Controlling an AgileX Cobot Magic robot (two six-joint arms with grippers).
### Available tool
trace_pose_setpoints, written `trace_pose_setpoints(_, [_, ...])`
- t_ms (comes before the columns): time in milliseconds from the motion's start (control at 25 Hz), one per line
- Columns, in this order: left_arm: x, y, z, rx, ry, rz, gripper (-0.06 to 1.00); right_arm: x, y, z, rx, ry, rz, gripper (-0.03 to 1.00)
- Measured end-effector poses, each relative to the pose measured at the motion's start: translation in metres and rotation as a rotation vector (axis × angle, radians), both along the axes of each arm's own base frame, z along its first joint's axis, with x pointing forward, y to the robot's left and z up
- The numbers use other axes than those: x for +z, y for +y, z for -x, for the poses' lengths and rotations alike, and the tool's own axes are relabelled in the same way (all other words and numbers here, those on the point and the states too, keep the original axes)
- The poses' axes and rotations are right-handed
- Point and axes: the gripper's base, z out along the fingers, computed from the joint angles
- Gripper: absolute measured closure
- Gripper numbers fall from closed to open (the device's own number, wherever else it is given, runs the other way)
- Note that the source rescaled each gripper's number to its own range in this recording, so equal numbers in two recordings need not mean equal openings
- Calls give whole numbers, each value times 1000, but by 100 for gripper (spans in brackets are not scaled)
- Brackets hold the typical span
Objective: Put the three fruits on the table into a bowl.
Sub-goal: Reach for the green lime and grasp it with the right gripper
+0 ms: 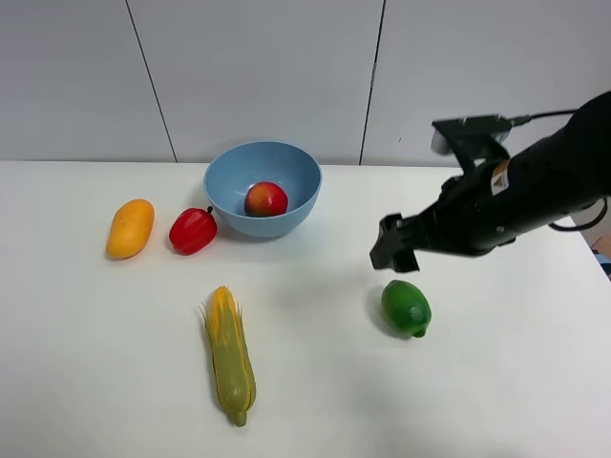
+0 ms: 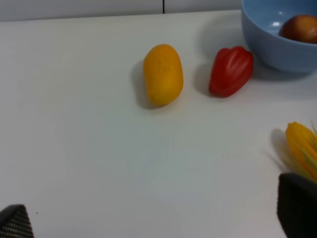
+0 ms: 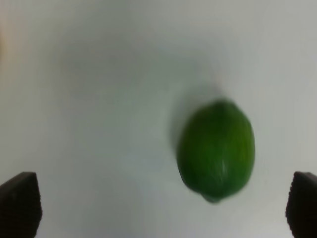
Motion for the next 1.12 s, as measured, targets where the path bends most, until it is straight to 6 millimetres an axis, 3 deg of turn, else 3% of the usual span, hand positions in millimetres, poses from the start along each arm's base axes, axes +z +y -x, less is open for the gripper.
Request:
trace_pose_setpoints(360, [0,0,0,0,0,-1,-6,-82,3,-22,31,230,216,-3])
trace_pose_setpoints(920, [0,0,0,0,0,-1,-6,-123,0,-50,-27,179,189,-3])
trace_pose_setpoints(1000, [0,0,0,0,0,-1,-6,-131,1,-50,-40,202,184,6])
trace_pose_setpoints(1120, [0,0,0,0,0,-1,-6,-140,3,-50,-73,237,165,44])
